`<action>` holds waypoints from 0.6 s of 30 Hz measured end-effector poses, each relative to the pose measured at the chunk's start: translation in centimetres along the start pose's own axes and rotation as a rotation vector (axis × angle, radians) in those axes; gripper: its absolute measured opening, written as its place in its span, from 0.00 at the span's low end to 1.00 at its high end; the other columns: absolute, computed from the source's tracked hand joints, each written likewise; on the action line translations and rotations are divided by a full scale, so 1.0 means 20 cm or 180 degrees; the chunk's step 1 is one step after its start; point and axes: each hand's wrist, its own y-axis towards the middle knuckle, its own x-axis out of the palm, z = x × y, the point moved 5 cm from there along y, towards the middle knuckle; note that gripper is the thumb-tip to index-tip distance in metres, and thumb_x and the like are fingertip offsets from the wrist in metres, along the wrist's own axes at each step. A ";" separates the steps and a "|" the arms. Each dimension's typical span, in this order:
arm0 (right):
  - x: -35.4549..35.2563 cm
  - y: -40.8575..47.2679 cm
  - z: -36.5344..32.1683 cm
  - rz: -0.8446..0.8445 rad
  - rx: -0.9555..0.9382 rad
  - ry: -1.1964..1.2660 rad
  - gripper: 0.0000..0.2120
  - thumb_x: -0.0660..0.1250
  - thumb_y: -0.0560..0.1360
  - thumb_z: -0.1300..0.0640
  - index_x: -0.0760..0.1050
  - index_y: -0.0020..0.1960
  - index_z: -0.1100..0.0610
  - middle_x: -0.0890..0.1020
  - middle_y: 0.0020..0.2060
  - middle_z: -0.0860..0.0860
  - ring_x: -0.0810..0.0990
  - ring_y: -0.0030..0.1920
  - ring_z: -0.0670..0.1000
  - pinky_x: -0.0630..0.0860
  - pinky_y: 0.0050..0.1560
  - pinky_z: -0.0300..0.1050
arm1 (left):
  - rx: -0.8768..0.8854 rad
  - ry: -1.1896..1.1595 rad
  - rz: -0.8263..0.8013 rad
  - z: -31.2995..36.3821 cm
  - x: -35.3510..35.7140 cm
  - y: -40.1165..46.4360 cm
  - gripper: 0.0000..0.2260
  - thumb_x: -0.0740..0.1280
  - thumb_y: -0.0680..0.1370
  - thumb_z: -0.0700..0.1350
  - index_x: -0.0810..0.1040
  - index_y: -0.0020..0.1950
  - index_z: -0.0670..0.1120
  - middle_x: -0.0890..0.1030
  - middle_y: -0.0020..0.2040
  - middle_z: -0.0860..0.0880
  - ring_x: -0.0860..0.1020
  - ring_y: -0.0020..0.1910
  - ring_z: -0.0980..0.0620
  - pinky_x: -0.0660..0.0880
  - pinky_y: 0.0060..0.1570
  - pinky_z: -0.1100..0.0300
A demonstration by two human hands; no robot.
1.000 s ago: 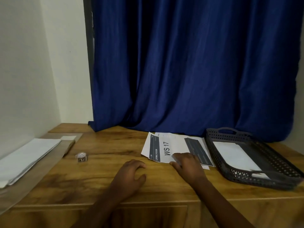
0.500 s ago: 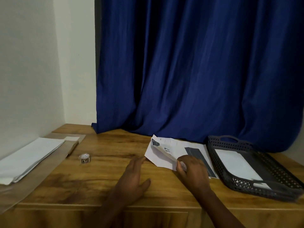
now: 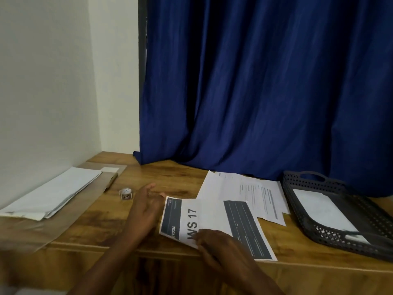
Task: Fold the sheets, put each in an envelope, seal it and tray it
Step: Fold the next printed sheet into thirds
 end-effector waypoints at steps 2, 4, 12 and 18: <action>0.02 0.03 -0.02 -0.0150 -0.0019 0.0062 0.15 0.58 0.82 0.40 0.73 0.65 0.43 0.74 0.71 0.38 0.74 0.67 0.42 0.60 0.54 0.19 | 0.0528 0.0587 -0.0200 0.07 -0.03 -0.01 0.20 0.68 0.80 0.53 0.68 0.71 0.58 0.67 0.66 0.61 0.69 0.64 0.59 0.70 0.61 0.57; 0.04 0.06 -0.04 -0.0341 0.0054 0.0171 0.17 0.59 0.81 0.38 0.74 0.66 0.42 0.72 0.71 0.37 0.74 0.69 0.42 0.65 0.58 0.24 | 0.0862 0.0996 -0.0648 0.10 0.00 -0.02 0.19 0.68 0.78 0.56 0.69 0.68 0.61 0.70 0.65 0.63 0.71 0.61 0.63 0.73 0.59 0.60; 0.00 0.22 -0.06 0.0289 0.0548 0.0880 0.16 0.59 0.82 0.41 0.78 0.65 0.44 0.78 0.63 0.36 0.73 0.61 0.35 0.69 0.66 0.34 | 0.0910 0.2331 -0.1176 0.03 0.18 -0.02 0.24 0.62 0.81 0.56 0.63 0.77 0.57 0.59 0.81 0.53 0.57 0.79 0.53 0.55 0.77 0.44; 0.12 0.43 0.03 -0.0038 0.0650 0.0082 0.23 0.50 0.85 0.48 0.64 0.78 0.50 0.65 0.79 0.48 0.60 0.79 0.49 0.53 0.79 0.49 | 0.0599 0.3196 -0.1678 -0.04 0.36 -0.03 0.35 0.38 0.77 0.64 0.51 0.82 0.52 0.52 0.83 0.50 0.49 0.82 0.44 0.46 0.77 0.38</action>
